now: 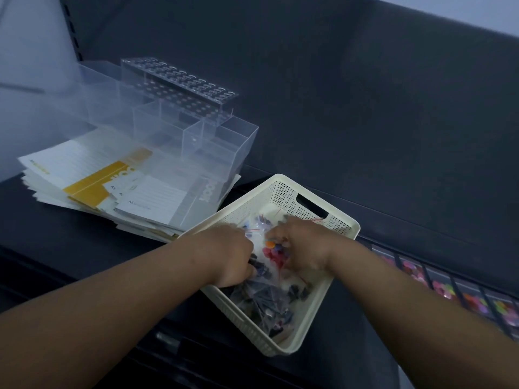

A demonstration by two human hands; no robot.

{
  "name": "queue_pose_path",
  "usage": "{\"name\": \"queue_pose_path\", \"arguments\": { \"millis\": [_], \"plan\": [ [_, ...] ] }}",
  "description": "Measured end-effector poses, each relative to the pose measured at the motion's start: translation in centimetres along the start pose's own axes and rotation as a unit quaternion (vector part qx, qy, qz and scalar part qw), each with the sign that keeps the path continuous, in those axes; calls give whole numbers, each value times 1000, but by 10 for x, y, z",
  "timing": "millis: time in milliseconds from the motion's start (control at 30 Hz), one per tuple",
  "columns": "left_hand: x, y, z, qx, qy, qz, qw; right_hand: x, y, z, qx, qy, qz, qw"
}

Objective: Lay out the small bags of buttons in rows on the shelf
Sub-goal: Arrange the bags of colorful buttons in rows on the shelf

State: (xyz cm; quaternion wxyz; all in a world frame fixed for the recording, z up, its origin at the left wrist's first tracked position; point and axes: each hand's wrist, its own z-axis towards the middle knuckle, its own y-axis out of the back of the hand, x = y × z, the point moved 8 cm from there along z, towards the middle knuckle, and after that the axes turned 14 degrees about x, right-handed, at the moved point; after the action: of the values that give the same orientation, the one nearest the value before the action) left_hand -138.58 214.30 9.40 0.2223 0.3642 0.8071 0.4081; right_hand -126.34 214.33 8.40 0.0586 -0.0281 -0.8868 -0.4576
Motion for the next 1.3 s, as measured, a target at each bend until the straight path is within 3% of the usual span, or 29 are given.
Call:
{"name": "queue_pose_path", "arguments": {
  "millis": [100,333,400,467,567,667,800,900,967,1100,1300],
  "plan": [
    [0,4,-2,-24,-8,-2,1000,0,-3,6,10,-9,-16,1000],
    [5,9,-2,-66,-20,-59,996,2,9,0,-85,25,59,994],
    [8,14,-4,-95,-24,-92,991,-1,21,-8,-122,39,153,980],
    [12,20,-7,-120,-31,-160,979,-9,31,-20,-148,58,304,939],
    [16,33,-15,-151,-44,-261,952,-20,34,-32,-121,67,451,882],
    [17,44,-20,-167,-51,-381,908,-22,40,-42,-114,106,556,816],
    [4,52,-19,-125,-108,-575,802,-12,44,-60,-90,177,651,733],
    [-16,54,-22,-66,-167,-668,722,-9,41,-70,-86,188,669,714],
    [-27,57,-24,-43,-196,-688,697,-7,40,-76,-95,181,667,716],
    [-49,63,-25,-44,-215,-662,717,-15,37,-89,-156,142,632,745],
    [-66,77,-26,-129,-187,-659,717,-29,32,-122,-151,178,680,695]
  ]
}}
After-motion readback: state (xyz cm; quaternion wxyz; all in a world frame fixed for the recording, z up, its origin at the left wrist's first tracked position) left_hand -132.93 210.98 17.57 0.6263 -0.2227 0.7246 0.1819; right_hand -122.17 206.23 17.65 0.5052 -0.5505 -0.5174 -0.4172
